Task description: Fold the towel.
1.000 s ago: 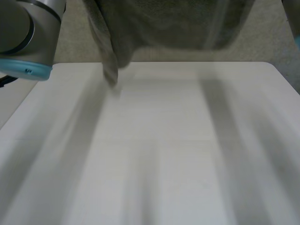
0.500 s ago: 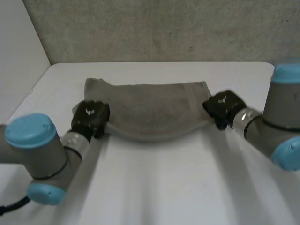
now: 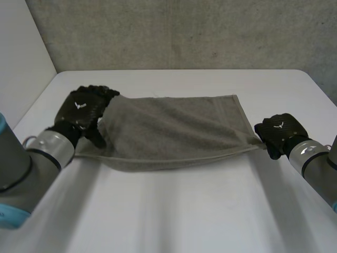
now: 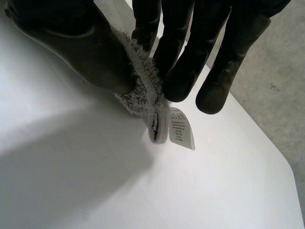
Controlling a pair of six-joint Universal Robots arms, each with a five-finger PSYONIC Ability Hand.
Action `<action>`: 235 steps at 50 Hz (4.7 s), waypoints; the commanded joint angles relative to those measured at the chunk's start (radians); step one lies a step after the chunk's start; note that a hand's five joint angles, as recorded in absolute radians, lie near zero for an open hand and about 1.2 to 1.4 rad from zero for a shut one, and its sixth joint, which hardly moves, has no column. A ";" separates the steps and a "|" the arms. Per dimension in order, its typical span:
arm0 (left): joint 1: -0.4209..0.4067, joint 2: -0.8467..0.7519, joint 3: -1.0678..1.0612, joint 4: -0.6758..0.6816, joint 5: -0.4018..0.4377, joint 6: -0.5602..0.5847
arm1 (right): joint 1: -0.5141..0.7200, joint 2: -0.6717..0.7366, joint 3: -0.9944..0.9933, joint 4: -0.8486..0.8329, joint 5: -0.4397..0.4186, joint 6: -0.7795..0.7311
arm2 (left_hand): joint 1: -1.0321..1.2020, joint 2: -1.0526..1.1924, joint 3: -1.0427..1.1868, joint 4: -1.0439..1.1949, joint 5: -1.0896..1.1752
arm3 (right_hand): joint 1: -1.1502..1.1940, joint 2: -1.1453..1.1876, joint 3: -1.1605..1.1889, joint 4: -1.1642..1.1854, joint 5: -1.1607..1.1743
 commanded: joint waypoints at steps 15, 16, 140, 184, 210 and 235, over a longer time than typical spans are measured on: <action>0.044 -0.258 0.271 -0.287 0.132 0.007 | 0.009 0.076 0.036 -0.040 -0.019 -0.004 | 0.112 0.114 0.114 0.114 0.110 | 0.056 0.056 0.049 0.054 0.046; 0.046 -0.254 0.264 -0.298 0.132 0.007 | 0.008 0.078 0.036 -0.043 -0.019 -0.004 | 0.133 0.134 0.134 0.135 0.130 | 0.056 0.056 0.049 0.054 0.046; 0.038 -0.325 0.698 -0.102 -0.121 0.297 | 0.019 0.163 -0.875 0.142 0.059 0.031 | 1.187 1.188 1.188 1.188 1.184 | 0.056 0.056 0.049 0.054 0.046; 0.196 0.158 -0.353 -0.066 0.023 0.384 | -0.064 -0.144 -0.080 0.370 -0.037 -0.272 | 1.187 1.188 1.188 1.188 1.184 | 0.056 0.056 0.049 0.054 0.046; 0.153 -0.085 -0.051 -0.091 0.104 0.350 | -0.043 0.076 -0.428 0.502 -0.050 -0.240 | 1.187 1.188 1.188 1.188 1.184 | 0.056 0.056 0.049 0.054 0.046; 0.043 -0.602 0.609 -0.067 -0.020 0.261 | 0.097 0.504 -0.834 0.232 0.246 -0.172 | -0.023 -0.021 -0.021 -0.021 -0.025 | -1.166 -1.166 -1.173 -1.168 -1.176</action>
